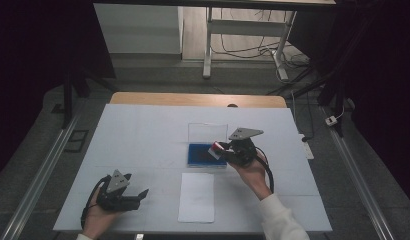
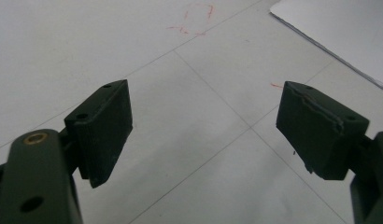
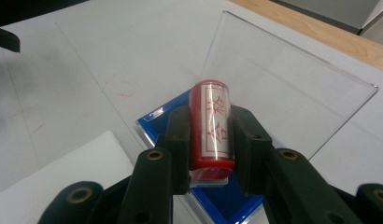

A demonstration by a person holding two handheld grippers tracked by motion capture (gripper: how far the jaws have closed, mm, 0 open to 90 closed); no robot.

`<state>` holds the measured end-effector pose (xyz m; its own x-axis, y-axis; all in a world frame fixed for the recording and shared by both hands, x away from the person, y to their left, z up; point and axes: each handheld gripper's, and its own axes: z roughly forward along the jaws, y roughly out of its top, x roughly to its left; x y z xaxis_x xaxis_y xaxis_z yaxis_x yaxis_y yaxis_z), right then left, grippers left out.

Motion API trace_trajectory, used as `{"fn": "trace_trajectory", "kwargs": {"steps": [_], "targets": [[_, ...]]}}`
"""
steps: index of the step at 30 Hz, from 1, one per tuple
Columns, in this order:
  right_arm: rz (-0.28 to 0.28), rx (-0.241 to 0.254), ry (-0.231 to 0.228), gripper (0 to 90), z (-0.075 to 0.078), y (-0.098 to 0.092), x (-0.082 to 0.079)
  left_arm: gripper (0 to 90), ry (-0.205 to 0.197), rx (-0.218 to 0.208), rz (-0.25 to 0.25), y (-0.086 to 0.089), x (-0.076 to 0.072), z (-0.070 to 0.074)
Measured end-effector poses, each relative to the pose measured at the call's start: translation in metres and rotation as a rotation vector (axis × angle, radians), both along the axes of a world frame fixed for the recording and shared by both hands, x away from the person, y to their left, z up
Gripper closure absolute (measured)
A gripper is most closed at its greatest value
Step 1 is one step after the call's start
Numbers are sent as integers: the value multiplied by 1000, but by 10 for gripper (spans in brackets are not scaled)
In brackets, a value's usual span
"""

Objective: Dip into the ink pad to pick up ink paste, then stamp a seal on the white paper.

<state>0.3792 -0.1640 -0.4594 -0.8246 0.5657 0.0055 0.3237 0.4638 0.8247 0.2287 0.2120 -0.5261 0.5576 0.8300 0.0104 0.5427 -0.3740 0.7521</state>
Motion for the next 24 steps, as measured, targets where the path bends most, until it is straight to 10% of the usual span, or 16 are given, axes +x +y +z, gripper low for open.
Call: {"fn": "trace_trajectory", "kwargs": {"steps": [24], "targets": [[84, -15, -24, 702, 21, -6, -43, 189, -6, 4, -1, 0, -1, 1]]}}
